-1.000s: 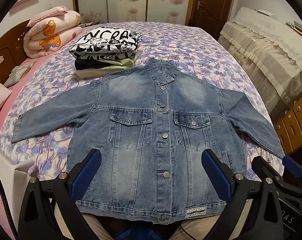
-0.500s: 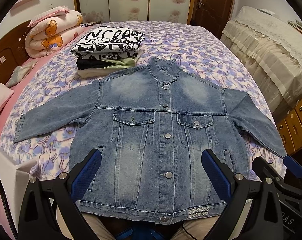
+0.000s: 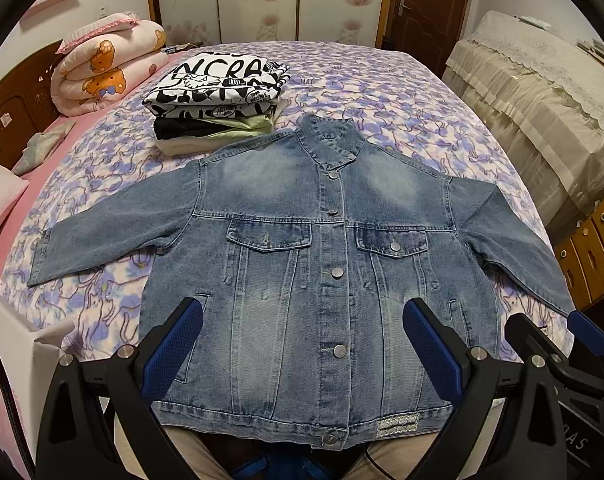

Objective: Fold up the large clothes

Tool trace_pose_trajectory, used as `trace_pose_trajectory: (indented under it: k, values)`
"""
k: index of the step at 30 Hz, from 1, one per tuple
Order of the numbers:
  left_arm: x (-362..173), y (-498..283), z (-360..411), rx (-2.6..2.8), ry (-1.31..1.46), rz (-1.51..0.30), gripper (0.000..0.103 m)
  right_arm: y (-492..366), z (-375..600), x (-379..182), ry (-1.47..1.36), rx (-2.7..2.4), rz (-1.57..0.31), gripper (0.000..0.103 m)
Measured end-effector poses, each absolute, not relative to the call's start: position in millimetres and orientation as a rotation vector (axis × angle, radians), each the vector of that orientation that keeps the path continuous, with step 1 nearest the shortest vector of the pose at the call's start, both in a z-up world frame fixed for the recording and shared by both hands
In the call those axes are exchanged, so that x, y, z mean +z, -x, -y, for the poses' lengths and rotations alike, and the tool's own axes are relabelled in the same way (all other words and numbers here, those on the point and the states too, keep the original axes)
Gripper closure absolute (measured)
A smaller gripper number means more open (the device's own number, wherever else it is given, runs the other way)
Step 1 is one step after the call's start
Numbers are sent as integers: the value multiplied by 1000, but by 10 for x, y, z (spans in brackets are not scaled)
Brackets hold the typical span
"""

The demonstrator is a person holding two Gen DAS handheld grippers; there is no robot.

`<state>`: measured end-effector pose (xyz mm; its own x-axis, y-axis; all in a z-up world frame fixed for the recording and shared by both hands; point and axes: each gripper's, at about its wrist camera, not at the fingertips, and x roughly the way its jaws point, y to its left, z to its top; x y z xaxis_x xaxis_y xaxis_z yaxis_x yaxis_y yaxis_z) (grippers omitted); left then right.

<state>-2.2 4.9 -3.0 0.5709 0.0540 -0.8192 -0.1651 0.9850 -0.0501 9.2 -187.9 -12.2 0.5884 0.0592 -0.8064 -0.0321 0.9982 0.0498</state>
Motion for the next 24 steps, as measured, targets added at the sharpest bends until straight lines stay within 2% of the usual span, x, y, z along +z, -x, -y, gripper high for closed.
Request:
trace_pose_trajectory:
  k: [24]
  values:
    - [-88, 10, -29, 123, 112, -977, 4, -142, 1945, -164, -40, 58, -945, 2]
